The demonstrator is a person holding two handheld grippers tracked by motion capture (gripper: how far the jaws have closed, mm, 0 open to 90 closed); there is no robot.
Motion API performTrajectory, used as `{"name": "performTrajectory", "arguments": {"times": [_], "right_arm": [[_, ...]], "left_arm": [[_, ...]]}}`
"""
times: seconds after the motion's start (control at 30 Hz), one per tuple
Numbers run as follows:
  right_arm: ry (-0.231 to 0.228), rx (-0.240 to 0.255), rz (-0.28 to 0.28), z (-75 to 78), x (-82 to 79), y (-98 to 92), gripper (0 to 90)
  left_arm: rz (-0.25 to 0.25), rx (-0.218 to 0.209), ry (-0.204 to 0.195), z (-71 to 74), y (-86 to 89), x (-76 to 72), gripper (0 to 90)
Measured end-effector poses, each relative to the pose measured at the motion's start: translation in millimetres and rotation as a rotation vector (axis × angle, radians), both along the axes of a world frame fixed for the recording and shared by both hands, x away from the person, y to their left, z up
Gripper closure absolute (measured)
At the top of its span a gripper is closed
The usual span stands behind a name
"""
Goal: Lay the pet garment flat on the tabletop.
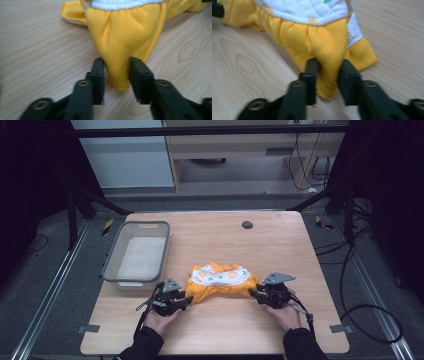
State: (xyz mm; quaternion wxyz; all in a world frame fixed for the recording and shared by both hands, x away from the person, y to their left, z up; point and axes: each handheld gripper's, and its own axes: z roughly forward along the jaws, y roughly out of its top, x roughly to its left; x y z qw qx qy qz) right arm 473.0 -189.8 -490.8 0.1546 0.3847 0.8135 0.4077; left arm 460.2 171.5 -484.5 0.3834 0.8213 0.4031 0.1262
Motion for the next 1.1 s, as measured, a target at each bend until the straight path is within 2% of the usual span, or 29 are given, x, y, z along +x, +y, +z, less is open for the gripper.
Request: {"name": "performTrajectory", "arguments": {"times": [0.03,0.1,0.13,0.2,0.27,0.33,0.43,0.47,0.5,0.57,0.63,0.67,0.7,0.77,0.87,0.9,0.93,0.97,1.03,1.07,1.1], "right_arm": [[0.017,0.018,0.002,3.9,-2.3,-1.4,85.3],[0.020,0.026,0.011,9.0,-4.3,-1.6,86.3],[0.020,0.027,0.018,12.2,-5.6,-1.7,86.4],[0.023,0.044,0.032,19.0,-9.6,-1.7,86.4],[0.016,0.051,0.040,22.7,-12.2,-1.9,86.4],[-0.003,0.086,0.063,36.7,-23.3,-4.7,86.2],[-0.014,0.130,0.093,52.0,-36.9,-9.9,85.9],[-0.014,0.130,0.093,52.0,-36.9,-9.9,85.9],[0.003,0.167,0.117,59.7,-46.5,-12.8,85.4],[0.031,0.181,0.139,62.4,-56.1,-13.9,85.1],[0.057,0.161,0.150,59.1,-65.1,-14.3,84.7],[0.074,0.155,0.155,55.1,-68.7,-14.6,84.6],[0.092,0.144,0.151,50.4,-71.7,-14.8,84.2],[0.119,0.116,0.139,38.7,-74.8,-15.0,82.7],[0.142,0.063,0.105,23.6,-73.3,-14.2,79.0],[0.142,0.045,0.102,20.5,-71.6,-13.7,76.9],[0.142,0.045,0.102,20.5,-71.6,-13.7,76.9],[0.134,0.023,0.092,16.6,-69.8,-12.4,71.7],[0.110,0.019,0.093,15.5,-69.5,-12.3,65.3],[0.090,0.020,0.089,16.1,-70.3,-12.5,62.6],[0.076,0.023,0.088,17.3,-70.6,-13.1,61.0]], "left_arm": [[-0.004,-0.013,-0.001,2.9,1.0,-0.7,78.8],[-0.008,-0.028,-0.008,7.6,2.9,-2.2,85.0],[-0.008,-0.028,-0.008,7.6,2.9,-2.2,85.6],[-0.014,-0.073,-0.025,19.0,7.1,-6.4,86.1],[-0.021,-0.088,-0.029,24.0,9.2,-8.5,86.2],[-0.038,-0.133,-0.049,39.3,16.4,-17.2,86.2],[-0.058,-0.169,-0.042,51.3,24.0,-27.6,86.2],[-0.058,-0.169,-0.042,51.3,24.0,-27.6,86.1],[-0.069,-0.188,-0.021,53.8,27.4,-35.8,85.9],[-0.082,-0.180,0.008,51.3,28.6,-45.5,85.7],[-0.095,-0.157,0.030,44.7,28.5,-56.0,85.3],[-0.095,-0.157,0.030,44.7,28.5,-56.0,85.1],[-0.107,-0.122,0.048,36.2,26.3,-65.1,84.2],[-0.109,-0.068,0.048,27.7,22.6,-70.8,79.0],[-0.108,-0.043,0.050,20.2,19.2,-70.8,71.1],[-0.094,-0.018,0.052,14.4,16.8,-68.1,67.1],[-0.094,-0.018,0.052,14.4,16.8,-68.1,62.7],[-0.074,-0.015,0.045,12.9,18.0,-67.0,57.6],[-0.057,-0.034,0.017,15.4,21.0,-67.2,48.8],[-0.057,-0.034,0.017,15.4,21.0,-67.2,44.2],[-0.048,-0.060,-0.016,20.3,24.4,-67.3,40.9]]}}
